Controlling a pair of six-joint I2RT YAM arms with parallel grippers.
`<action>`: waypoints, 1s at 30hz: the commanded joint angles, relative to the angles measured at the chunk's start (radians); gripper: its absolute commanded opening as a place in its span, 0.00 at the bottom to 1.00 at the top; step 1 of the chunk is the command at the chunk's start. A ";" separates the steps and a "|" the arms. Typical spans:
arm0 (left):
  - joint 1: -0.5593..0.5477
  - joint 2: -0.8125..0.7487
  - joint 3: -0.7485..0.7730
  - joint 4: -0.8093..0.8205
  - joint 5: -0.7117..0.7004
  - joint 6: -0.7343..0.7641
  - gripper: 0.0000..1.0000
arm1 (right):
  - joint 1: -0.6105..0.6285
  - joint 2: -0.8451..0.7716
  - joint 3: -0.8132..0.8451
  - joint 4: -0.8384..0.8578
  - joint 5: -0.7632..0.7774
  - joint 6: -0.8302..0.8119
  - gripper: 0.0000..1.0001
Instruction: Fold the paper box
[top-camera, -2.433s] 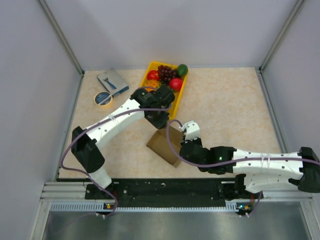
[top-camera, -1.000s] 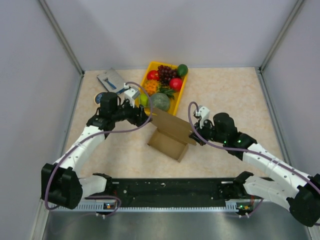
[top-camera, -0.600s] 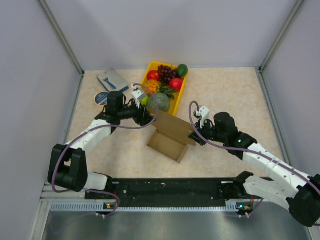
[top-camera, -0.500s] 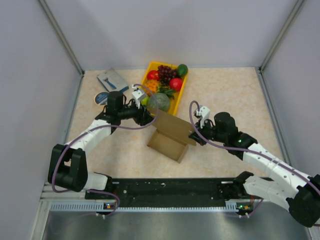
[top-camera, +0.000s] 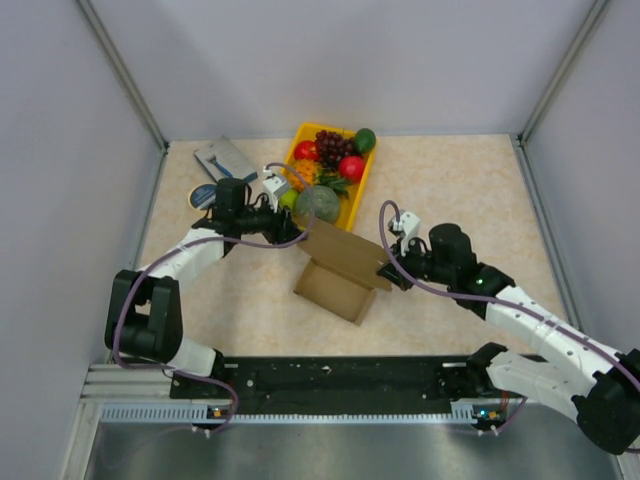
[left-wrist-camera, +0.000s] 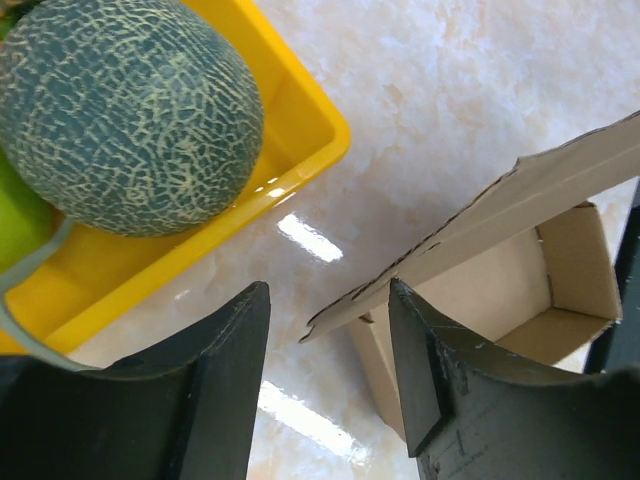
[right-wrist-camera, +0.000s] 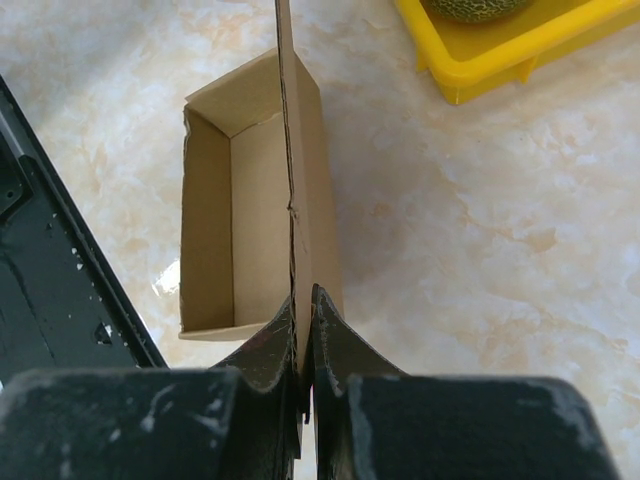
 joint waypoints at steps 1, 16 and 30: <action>-0.002 -0.015 -0.001 0.021 0.082 0.016 0.53 | -0.015 0.023 0.058 0.084 -0.026 0.003 0.00; -0.125 -0.171 -0.097 0.035 -0.216 -0.136 0.10 | -0.021 0.087 0.089 0.064 0.108 0.118 0.03; -0.328 -0.464 -0.292 0.110 -0.665 -0.243 0.00 | -0.021 0.055 0.368 -0.512 0.349 0.260 0.69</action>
